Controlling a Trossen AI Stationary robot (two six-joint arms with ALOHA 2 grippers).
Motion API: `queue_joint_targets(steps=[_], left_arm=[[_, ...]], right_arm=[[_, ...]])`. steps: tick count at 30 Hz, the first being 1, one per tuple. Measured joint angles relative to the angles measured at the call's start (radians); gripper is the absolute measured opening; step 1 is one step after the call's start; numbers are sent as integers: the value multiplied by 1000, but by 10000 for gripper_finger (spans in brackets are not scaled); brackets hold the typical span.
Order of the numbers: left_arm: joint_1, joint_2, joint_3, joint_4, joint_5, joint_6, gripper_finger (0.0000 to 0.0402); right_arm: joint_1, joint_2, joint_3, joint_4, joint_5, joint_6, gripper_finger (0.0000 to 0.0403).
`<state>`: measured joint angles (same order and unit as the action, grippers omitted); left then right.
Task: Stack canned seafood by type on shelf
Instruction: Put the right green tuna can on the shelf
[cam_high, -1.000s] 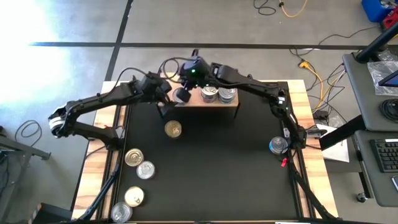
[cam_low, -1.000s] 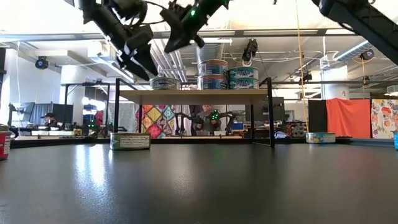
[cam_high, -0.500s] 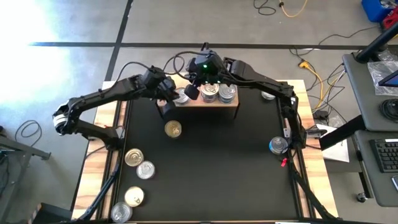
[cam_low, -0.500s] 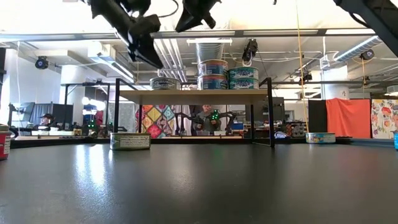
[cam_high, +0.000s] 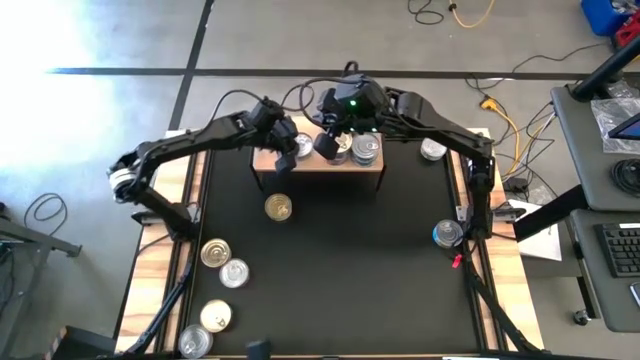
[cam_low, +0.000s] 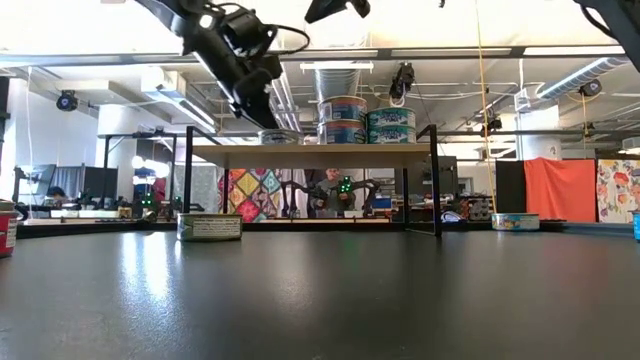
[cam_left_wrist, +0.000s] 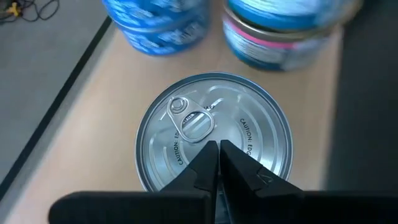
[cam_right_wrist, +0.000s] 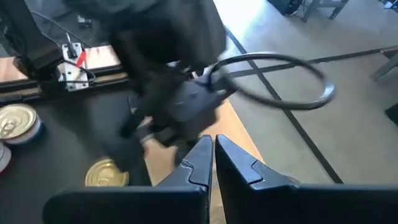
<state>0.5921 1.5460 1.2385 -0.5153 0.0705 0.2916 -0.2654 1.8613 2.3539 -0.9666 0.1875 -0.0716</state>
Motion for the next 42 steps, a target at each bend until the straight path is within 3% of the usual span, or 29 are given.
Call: queue_joint_targets(steps=[10,28,35,39,42], left_arm=[[90,166,191,-30,3,36,1],[97,185,219,-4,17,22,1],[93,153,287,-69,16,-34,1],[69,62,336,-168,25,-39,1],[30,-39,326,-228,100,-40,1]], right_arm=[[35,-7,0,-110,0,11,13],[38,-9,0,-128,34,-6,13],[39,-9,0,-142,34,-9,13],[45,-9,0,-171,34,24,13],[66,-9,-1,-177,34,50,13]])
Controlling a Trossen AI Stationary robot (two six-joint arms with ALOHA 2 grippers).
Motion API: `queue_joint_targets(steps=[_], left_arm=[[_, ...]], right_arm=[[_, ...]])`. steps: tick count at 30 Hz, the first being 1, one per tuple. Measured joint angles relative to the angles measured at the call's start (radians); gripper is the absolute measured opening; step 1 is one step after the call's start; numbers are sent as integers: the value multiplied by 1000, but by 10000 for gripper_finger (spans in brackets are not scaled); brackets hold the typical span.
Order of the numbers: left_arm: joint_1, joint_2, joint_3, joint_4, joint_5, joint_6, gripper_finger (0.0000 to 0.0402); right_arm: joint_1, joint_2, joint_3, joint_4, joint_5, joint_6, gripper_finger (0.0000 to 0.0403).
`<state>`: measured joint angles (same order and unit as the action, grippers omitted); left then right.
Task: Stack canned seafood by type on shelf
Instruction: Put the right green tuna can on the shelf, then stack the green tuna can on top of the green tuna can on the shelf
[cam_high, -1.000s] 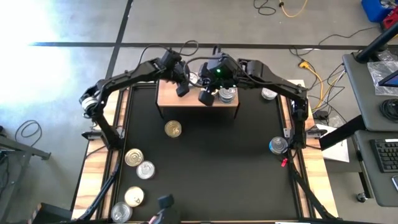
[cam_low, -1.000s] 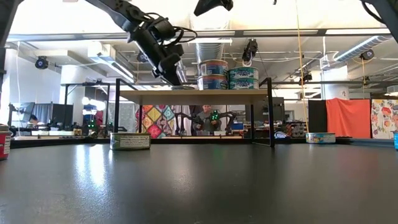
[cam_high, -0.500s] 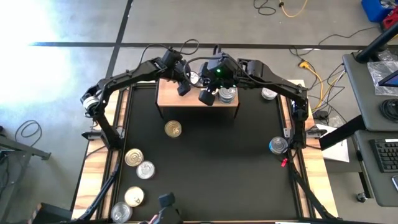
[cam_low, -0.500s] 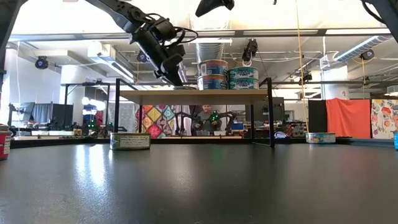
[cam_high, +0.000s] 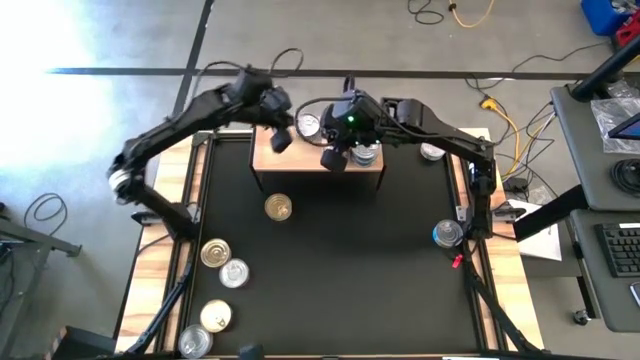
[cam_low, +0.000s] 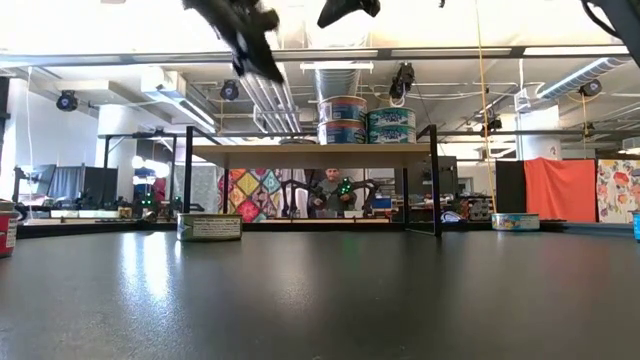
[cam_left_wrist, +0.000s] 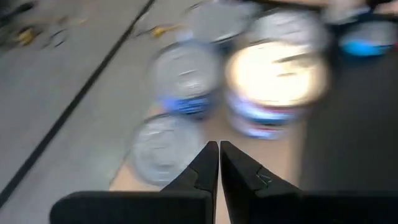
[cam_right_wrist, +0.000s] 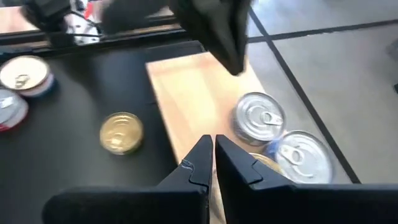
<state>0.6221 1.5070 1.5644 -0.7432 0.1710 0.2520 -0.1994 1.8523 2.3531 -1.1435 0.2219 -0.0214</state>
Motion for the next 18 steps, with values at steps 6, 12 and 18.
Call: queue_joint_targets(steps=[6,12,18], left_arm=[[-89,-224,-173,-53,63,-19,1],[-213,-423,-474,58,37,-156,1],[-379,-467,-679,129,-151,-304,1]], right_arm=[[108,0,-2,4,39,31,13],[241,1,-9,13,16,118,13],[359,2,-93,129,14,166,13]])
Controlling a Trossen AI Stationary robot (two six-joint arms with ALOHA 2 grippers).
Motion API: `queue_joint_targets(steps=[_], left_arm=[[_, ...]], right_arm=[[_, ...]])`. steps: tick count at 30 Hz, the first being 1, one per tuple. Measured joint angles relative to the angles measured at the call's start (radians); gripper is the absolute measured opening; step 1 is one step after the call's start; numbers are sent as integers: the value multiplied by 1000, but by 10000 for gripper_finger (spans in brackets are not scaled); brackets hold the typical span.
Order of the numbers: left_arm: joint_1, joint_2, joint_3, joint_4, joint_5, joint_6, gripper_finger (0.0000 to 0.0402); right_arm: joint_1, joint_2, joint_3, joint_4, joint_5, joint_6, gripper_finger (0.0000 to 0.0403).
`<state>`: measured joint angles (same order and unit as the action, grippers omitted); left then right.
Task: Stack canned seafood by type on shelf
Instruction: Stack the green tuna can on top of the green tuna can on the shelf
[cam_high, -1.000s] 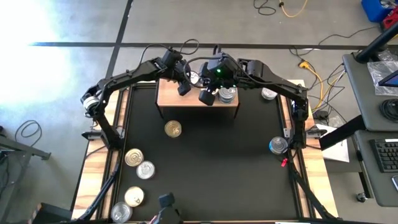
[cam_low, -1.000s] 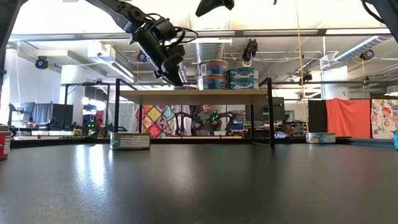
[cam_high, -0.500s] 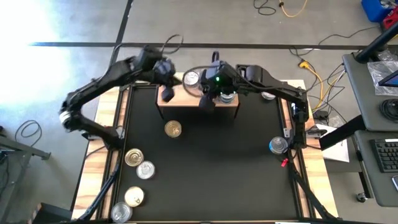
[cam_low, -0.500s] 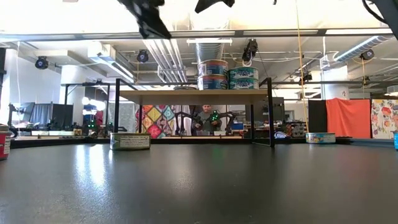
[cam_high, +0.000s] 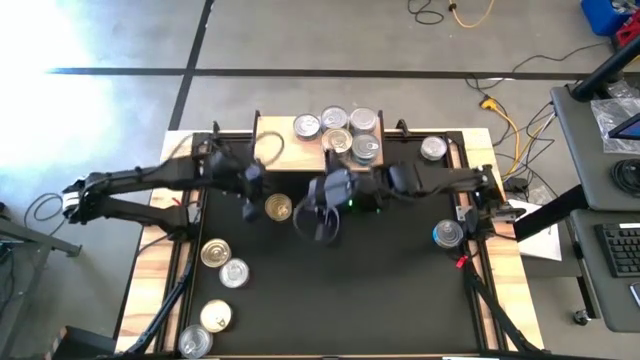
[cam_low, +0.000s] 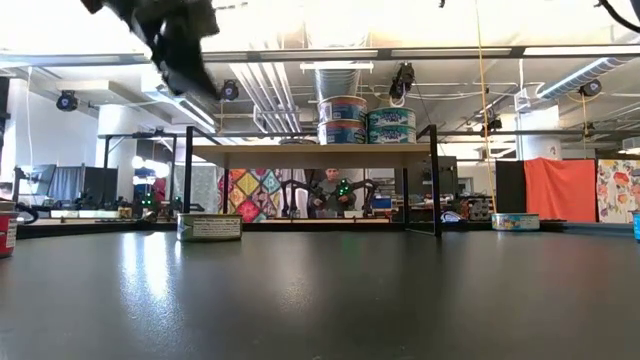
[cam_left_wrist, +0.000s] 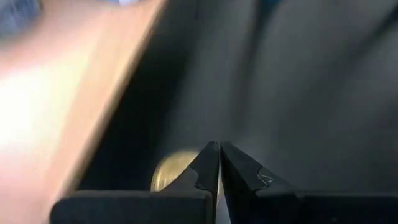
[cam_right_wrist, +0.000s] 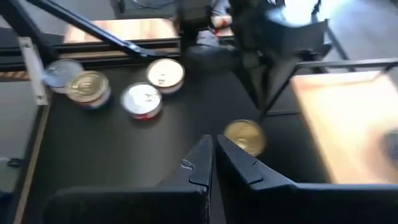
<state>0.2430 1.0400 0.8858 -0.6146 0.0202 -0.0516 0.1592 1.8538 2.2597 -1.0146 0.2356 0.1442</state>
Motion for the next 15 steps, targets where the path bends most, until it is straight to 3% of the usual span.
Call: queue_joint_targets(steps=[5,12,15], left_arm=[[-56,50,-124,20,-167,-44,1],[-133,84,-236,149,-211,-47,1],[-168,83,-283,209,-302,-35,1]], right_arm=[[51,0,-95,48,1,124,13],[106,-42,-267,47,84,319,13],[128,-79,-350,50,143,390,13]])
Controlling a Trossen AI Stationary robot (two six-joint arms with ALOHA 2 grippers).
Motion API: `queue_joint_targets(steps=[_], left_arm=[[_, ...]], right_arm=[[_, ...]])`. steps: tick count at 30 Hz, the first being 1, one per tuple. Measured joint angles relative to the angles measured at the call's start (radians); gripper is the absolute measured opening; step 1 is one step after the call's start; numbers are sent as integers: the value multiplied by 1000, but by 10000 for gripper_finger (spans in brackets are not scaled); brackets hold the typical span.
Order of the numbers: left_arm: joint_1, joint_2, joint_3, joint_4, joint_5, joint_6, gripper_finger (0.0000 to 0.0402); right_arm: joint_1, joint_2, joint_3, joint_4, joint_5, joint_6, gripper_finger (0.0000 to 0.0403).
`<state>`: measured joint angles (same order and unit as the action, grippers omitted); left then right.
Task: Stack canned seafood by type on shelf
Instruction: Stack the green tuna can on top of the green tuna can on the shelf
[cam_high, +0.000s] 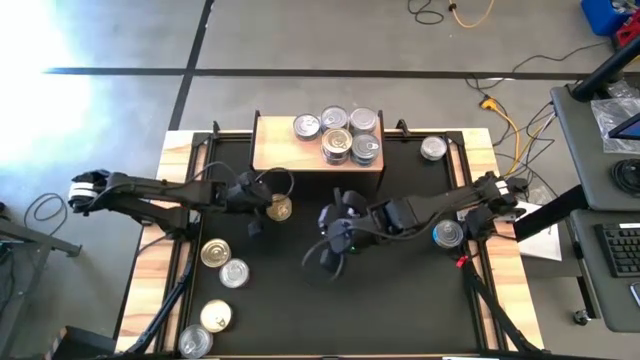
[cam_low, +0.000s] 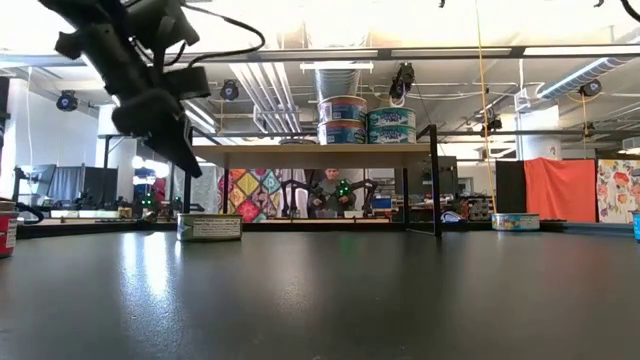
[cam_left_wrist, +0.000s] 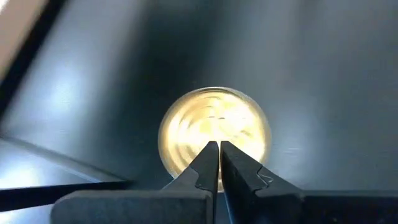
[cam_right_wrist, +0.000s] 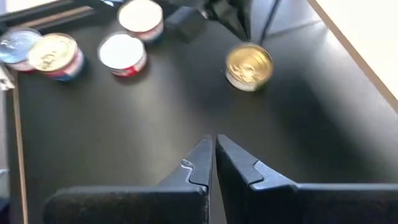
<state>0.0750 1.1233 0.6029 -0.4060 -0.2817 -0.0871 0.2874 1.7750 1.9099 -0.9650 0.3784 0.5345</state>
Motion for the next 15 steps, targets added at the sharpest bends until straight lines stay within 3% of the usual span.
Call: queue_joint_targets(steps=[3,7,11,15], left_arm=[[-41,-5,-62,94,-142,40,1],[-85,-7,-141,243,-181,69,1],[-142,-8,-183,327,-197,-68,1],[-186,5,-208,354,-369,-186,1]], right_arm=[[15,-40,-83,8,47,65,13],[20,-95,-177,15,73,136,13],[25,-133,-251,24,84,184,13],[27,-163,-302,29,130,199,13]])
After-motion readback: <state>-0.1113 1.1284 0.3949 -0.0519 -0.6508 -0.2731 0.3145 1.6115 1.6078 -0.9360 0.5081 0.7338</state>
